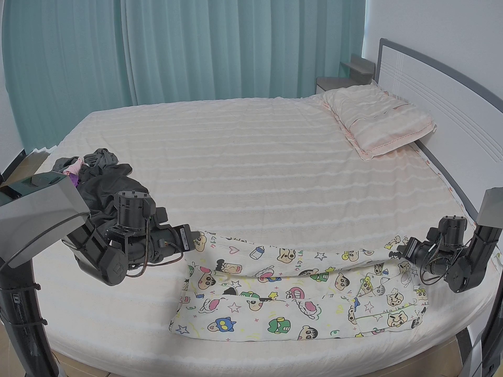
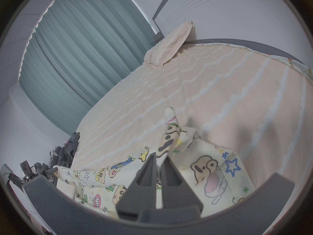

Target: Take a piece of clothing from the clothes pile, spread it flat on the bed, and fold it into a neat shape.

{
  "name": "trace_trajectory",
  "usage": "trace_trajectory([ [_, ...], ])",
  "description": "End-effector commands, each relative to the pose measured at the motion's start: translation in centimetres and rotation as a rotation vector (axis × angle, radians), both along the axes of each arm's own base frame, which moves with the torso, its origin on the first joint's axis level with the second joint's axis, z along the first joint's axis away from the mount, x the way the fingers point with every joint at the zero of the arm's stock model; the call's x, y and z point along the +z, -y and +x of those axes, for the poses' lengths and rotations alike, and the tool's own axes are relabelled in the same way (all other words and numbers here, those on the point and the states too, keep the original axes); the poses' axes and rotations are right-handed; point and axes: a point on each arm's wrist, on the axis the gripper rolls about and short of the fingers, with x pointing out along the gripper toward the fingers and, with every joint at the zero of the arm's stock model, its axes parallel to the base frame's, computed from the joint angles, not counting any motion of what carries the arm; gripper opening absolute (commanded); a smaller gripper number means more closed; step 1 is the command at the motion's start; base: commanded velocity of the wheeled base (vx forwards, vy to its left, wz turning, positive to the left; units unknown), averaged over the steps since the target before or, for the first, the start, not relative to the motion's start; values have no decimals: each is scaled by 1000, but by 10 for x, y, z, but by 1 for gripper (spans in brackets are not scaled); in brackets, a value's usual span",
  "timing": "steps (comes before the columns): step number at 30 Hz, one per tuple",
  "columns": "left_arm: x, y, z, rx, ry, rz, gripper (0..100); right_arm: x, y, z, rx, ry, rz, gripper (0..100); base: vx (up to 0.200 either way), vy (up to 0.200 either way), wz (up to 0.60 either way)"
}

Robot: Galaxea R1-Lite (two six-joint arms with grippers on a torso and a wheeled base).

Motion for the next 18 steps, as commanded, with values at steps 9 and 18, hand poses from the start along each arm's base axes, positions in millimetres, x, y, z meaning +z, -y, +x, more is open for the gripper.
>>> trace_trajectory([
  [9, 14, 4, 19, 48, 86, 3, 0, 5, 0, 5, 1, 29, 4, 0, 0, 0, 0],
  [18, 9, 4, 29, 107, 106, 25, 0, 13, 0, 12, -24, 92, 44, 0, 0, 0, 0],
])
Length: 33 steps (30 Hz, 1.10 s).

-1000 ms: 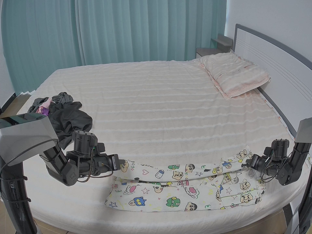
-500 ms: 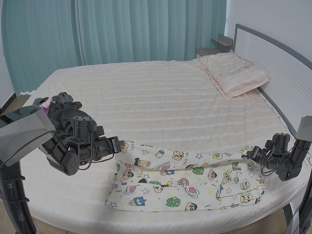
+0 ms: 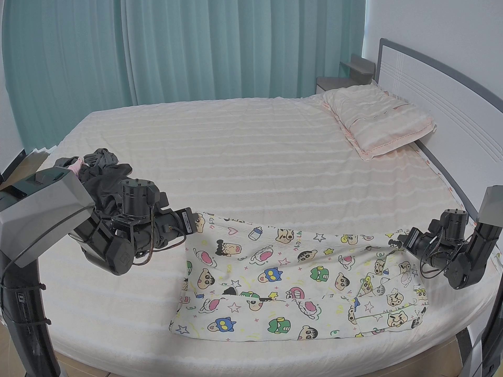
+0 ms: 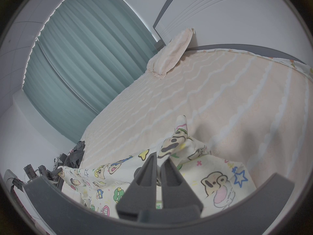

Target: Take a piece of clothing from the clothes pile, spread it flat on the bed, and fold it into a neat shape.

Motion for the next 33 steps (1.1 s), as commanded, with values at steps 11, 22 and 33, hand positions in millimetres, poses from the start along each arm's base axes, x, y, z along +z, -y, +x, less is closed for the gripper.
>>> trace_trajectory([
  [11, -16, -1, 4, 50, -8, 25, 0, 13, 1, 10, -23, 113, 37, 0, 0, 0, 0],
  [22, -22, -4, -6, 52, -36, 35, 0, 7, 0, 4, -17, 77, 36, 0, 0, 0, 0],
  [33, -47, -17, -42, 51, -68, 62, 0, -6, -1, -18, 28, -6, -36, 0, 0, 0, 0],
])
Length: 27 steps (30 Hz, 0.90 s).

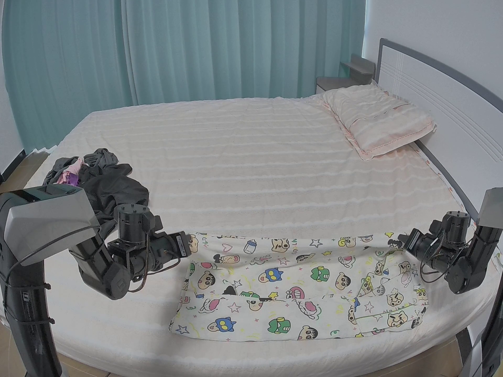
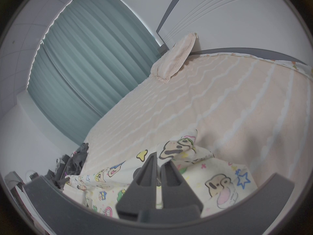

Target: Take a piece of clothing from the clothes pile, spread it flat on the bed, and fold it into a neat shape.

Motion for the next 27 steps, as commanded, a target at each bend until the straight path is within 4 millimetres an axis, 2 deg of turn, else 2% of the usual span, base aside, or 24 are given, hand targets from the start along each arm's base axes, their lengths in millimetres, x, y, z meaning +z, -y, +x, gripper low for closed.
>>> trace_trajectory([
  [1, -15, -7, -19, -1, -52, 26, 0, -9, 1, -15, 21, -60, -43, 0, 0, 0, 0],
  [9, -43, -11, -38, -32, -106, 85, 0, -20, 0, -32, 64, -128, -127, 0, 0, 0, 0],
  [12, -54, -12, -41, -42, -123, 109, 0, -26, 0, -34, 78, -149, -148, 0, 0, 0, 0],
  [13, -63, -12, -44, -46, -137, 123, 0, -31, 0, -39, 99, -171, -177, 0, 0, 0, 0],
  [17, -74, -13, -46, -47, -162, 129, 0, -41, -1, -46, 139, -215, -222, 0, 0, 0, 0],
  [27, -72, -14, -48, -49, -166, 116, 0, -51, -2, -59, 166, -277, -259, 0, 0, 0, 0],
])
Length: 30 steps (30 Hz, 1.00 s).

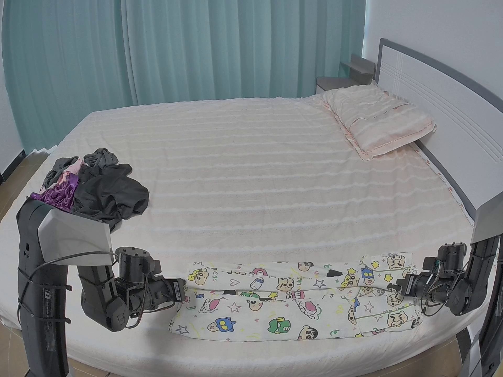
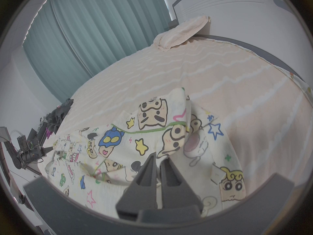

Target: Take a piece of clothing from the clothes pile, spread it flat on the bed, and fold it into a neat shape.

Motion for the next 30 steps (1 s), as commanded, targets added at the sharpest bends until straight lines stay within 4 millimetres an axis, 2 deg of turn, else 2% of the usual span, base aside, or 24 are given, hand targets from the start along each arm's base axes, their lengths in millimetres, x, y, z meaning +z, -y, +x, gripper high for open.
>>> trace_trajectory([
  [1, 4, -1, 0, 5, 9, -8, 0, -6, 0, -5, 2, -39, 0, 0, 0, 0, 0],
  [2, 7, -1, 0, 8, 14, -15, 0, -6, 0, -6, 1, -41, 0, 0, 0, 0, 0],
  [3, 7, -1, 0, 8, 16, -15, 0, -6, 0, -6, 1, -41, 0, 100, 0, 0, 0],
  [4, 7, -1, 0, 8, 16, -15, 0, -6, 0, -6, 1, -41, 0, 100, 0, 0, 0],
  [5, 21, -1, 2, 31, 48, -57, 0, -5, 0, -7, -1, -42, -2, 100, 0, 0, 0],
  [6, 28, -1, 3, 43, 63, -79, 100, -4, 0, -7, -1, -39, -3, 100, 0, 0, 0],
  [9, 50, 3, 5, 59, 110, -146, 100, 3, 0, -6, -4, -6, -8, 100, 0, 0, 0],
  [11, 53, 5, 5, 56, 119, -155, 100, 6, 0, -6, -6, 5, -11, 100, 0, 0, 0],
  [14, 61, 22, 15, 37, 165, -186, 100, 15, 0, -5, -10, 38, -16, 100, 0, 0, 0],
  [17, 58, 34, 24, 38, 177, -199, 100, 16, 0, -5, -11, 42, -15, 100, 0, 0, 0],
  [21, 50, 40, 35, 45, 173, -195, 100, 16, 1, -3, -12, 48, -14, 100, 0, 0, 0],
  [22, 42, 44, 42, 38, 125, -178, 100, 16, 0, -2, -12, 51, -12, 100, 0, 0, 0],
  [26, 43, 52, 50, 36, 80, -206, 100, 16, 0, -2, -12, 51, -10, 100, 0, 0, 0],
  [30, 33, 57, 58, 32, 42, -249, 100, 16, 0, -2, -12, 51, -8, 100, 0, 0, 0],
])
